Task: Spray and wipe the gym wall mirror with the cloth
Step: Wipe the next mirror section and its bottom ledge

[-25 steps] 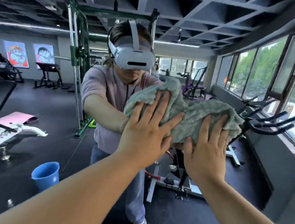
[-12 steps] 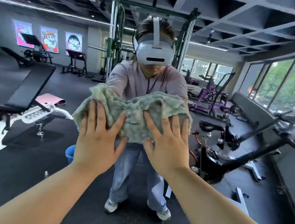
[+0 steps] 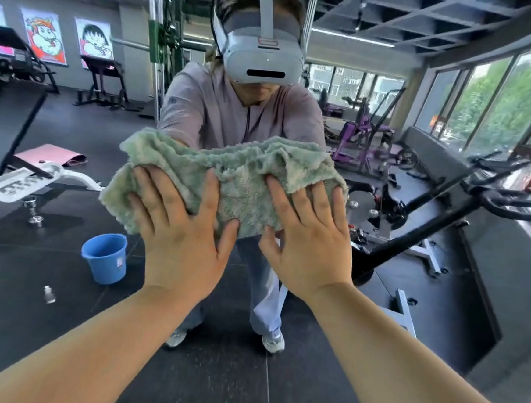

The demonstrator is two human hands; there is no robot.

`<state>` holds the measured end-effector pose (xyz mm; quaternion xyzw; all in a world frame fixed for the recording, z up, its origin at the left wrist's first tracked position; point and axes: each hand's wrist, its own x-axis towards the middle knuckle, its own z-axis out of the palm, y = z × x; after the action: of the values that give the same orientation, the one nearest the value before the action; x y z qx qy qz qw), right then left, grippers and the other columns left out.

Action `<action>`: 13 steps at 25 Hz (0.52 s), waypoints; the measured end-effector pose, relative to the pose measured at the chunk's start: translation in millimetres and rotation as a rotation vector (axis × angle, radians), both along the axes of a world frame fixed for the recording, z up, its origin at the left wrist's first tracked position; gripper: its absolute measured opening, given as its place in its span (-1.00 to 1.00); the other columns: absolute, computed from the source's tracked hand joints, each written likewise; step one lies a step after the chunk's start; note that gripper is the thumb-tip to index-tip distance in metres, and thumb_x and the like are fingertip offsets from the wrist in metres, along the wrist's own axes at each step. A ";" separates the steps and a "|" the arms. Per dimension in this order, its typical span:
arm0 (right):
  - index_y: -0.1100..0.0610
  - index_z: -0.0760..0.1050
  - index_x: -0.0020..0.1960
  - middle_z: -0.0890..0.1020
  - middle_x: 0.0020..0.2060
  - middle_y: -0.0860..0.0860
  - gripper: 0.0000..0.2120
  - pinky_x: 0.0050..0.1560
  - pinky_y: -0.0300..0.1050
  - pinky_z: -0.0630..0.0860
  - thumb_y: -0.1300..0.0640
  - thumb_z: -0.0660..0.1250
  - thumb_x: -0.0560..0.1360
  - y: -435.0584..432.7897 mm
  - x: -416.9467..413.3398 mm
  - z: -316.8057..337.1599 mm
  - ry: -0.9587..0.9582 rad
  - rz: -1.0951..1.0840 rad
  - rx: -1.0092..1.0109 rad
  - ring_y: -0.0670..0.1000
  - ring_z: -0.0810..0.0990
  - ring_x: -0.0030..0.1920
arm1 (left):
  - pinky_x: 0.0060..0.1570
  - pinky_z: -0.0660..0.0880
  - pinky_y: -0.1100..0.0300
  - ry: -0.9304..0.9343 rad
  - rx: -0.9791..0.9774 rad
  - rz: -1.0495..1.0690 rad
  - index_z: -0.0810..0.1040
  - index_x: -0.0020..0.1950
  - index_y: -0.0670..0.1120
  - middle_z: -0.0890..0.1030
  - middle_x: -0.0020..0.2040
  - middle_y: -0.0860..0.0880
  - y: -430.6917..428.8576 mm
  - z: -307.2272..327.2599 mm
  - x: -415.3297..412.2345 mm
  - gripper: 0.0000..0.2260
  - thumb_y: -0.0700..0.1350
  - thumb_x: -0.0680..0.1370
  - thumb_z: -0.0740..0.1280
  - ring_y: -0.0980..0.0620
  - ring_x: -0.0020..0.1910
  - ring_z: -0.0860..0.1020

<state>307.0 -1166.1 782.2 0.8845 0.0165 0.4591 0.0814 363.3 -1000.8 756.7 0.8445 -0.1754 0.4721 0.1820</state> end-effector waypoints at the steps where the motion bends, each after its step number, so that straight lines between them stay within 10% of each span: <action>1: -0.06 0.02 0.55 0.36 0.43 0.00 -0.29 0.52 0.05 -0.18 -0.08 0.24 0.47 -6.0 -1.6 -0.2 -0.008 -0.006 -0.011 0.13 0.15 0.45 | 0.38 -0.18 -0.38 -0.021 0.016 0.001 -0.04 0.58 -0.02 -0.05 0.42 -0.56 -2.6 -0.1 1.4 -0.37 0.21 0.59 0.03 -0.55 0.43 -0.09; 8: -0.12 -0.36 0.54 0.10 0.54 0.12 -0.29 0.53 0.02 -0.22 -0.22 -0.04 0.54 -183.9 -78.0 -61.0 0.152 -0.202 0.315 0.17 -0.06 0.50 | 0.40 -0.20 -0.31 -0.175 0.262 -0.118 0.00 0.57 0.09 -0.03 0.49 -0.34 -193.3 -32.1 -44.4 -0.38 0.19 0.57 0.12 -0.35 0.48 -0.15; 13: -0.32 -0.48 0.31 -0.44 0.38 -0.17 -0.46 0.53 0.02 -0.24 -0.24 -0.12 0.59 -192.8 -95.0 -87.6 0.294 -0.152 0.535 0.07 -0.33 0.52 | 0.45 -0.15 -0.18 -0.257 0.421 -0.198 0.07 0.56 0.08 0.03 0.50 -0.29 -211.5 -60.1 -48.0 -0.44 0.10 0.57 0.13 -0.25 0.50 -0.06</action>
<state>212.0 -1359.0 694.6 0.9301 -0.1594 0.3069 -0.1234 315.3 -1212.4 696.6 0.7755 -0.3733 0.5086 0.0240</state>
